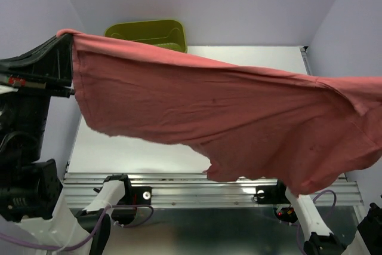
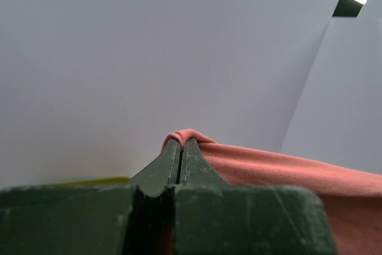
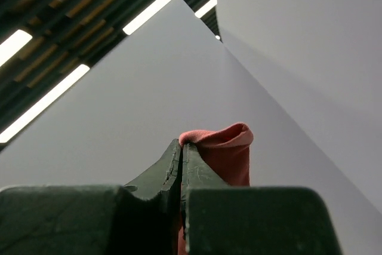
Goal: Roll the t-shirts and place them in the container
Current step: Flatten out the T-shirt at the center of the board.
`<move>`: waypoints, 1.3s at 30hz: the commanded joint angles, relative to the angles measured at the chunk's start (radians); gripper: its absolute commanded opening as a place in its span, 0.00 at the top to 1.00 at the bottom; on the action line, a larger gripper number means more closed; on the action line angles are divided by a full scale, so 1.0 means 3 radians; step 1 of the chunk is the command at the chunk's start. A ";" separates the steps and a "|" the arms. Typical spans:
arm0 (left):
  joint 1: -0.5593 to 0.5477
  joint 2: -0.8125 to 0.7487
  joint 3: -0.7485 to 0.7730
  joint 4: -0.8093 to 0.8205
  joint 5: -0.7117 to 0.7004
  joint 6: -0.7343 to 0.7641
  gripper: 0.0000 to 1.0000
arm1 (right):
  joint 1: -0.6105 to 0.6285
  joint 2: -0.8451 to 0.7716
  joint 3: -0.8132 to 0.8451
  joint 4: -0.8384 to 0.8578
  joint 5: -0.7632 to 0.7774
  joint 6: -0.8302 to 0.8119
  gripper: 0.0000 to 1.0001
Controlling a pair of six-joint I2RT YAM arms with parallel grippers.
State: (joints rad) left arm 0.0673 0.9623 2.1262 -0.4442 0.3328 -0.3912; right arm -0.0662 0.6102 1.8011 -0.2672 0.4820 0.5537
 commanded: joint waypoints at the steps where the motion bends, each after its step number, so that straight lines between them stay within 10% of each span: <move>1: 0.0021 0.0264 -0.0480 0.0212 -0.0133 -0.0056 1.00 | -0.0030 0.0129 -0.0118 -0.0494 0.0397 -0.0250 0.99; 16: -0.0204 0.1485 -0.2173 0.0903 -0.0214 -0.0056 1.00 | -0.0030 0.1074 -0.2270 -0.0593 0.0602 0.0082 0.99; 24: -0.0623 0.2487 -0.1918 0.0975 -0.0639 0.0005 1.00 | -0.0030 0.2310 -0.2353 -0.0454 0.0658 0.0271 0.99; 39: -0.0583 0.3449 -0.0993 0.0842 -0.0884 0.0153 1.00 | -0.0030 0.2926 -0.2159 -0.0178 0.0510 0.0297 0.99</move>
State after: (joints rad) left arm -0.1364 1.9480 1.7271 -0.3279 0.1619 -0.3779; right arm -0.0654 1.4879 1.1057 -0.3725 0.5953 0.6331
